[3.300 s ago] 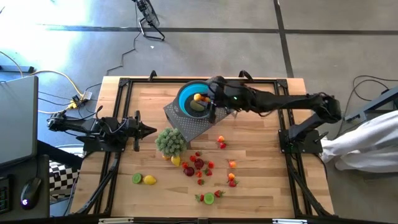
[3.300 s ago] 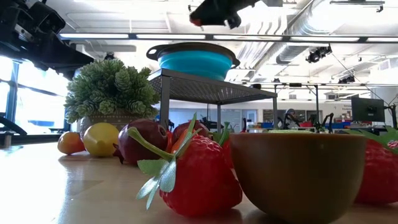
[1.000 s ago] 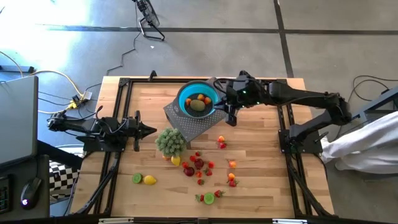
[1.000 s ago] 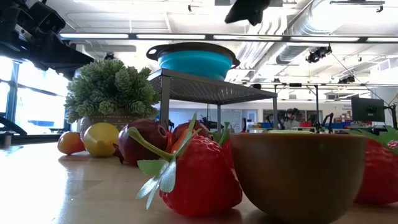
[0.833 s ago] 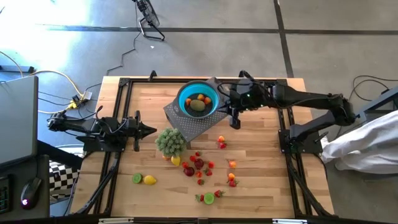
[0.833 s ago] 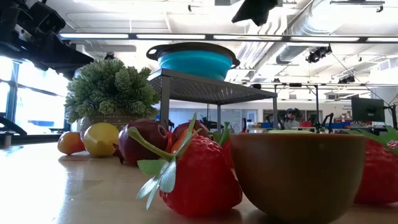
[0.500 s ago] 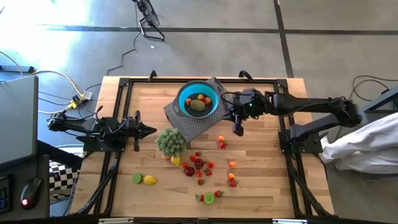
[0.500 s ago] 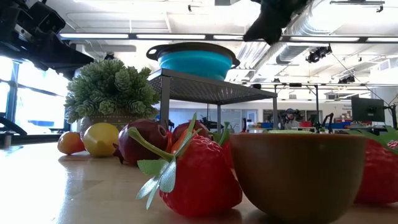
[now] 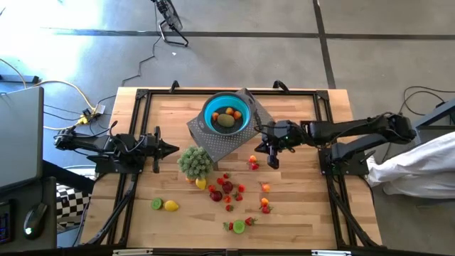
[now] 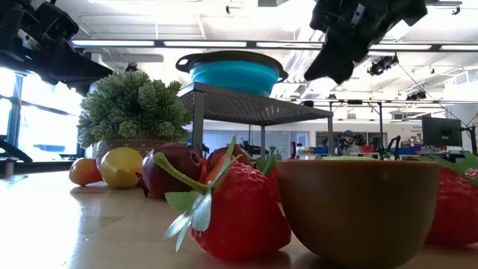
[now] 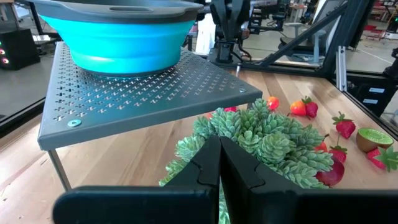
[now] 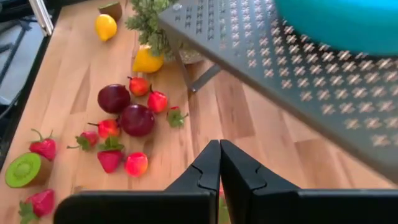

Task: Pick & Place Fruit
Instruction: Put the strawberry into the blue strainer bowl on the shelf

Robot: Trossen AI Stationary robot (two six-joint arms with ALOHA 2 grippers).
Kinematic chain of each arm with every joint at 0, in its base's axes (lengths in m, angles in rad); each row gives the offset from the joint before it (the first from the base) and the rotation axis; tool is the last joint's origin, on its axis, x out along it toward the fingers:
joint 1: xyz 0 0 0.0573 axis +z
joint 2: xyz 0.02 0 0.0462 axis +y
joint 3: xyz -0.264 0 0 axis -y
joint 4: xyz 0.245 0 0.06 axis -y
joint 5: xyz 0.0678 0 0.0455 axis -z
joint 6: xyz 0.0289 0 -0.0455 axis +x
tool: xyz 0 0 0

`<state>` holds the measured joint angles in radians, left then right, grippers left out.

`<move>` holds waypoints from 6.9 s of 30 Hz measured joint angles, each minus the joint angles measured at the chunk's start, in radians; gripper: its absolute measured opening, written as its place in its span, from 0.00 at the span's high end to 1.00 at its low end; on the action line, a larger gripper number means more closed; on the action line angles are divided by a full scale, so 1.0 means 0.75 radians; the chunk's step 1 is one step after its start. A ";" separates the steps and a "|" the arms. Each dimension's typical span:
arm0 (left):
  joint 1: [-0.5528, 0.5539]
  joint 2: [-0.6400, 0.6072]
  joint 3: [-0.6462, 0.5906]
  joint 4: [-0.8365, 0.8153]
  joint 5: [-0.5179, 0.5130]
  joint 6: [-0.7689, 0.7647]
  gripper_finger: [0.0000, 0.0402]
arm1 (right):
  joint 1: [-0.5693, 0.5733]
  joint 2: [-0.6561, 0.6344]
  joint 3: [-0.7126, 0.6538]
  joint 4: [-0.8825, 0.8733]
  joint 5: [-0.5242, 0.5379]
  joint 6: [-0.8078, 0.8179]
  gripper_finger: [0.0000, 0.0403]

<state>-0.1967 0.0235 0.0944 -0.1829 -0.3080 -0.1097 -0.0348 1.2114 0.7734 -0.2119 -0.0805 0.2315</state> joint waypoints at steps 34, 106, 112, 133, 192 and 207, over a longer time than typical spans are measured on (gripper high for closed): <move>0.000 0.000 0.000 0.000 0.000 0.000 1.00 | 0.037 0.000 -0.395 0.199 0.249 0.299 0.99; 0.000 0.000 -0.001 0.009 -0.001 0.000 1.00 | 0.038 0.349 -0.394 0.505 0.031 -0.758 0.64; 0.000 0.000 -0.001 0.010 -0.001 0.000 1.00 | 0.038 0.352 -0.394 0.509 0.034 -0.756 0.64; 0.000 0.000 -0.001 0.010 -0.001 0.000 1.00 | 0.038 0.352 -0.395 0.509 0.070 -0.689 0.70; 0.000 0.000 -0.001 0.010 0.000 0.000 1.00 | 0.126 -0.260 -0.395 0.628 0.268 -0.475 0.99; 0.000 0.000 -0.001 0.010 0.000 0.000 1.00 | 0.125 -0.269 -0.394 0.753 0.574 -0.336 0.99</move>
<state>-0.1966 0.0236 0.0940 -0.1753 -0.3080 -0.1097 0.0589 1.0096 0.4778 0.3525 0.3497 -0.0206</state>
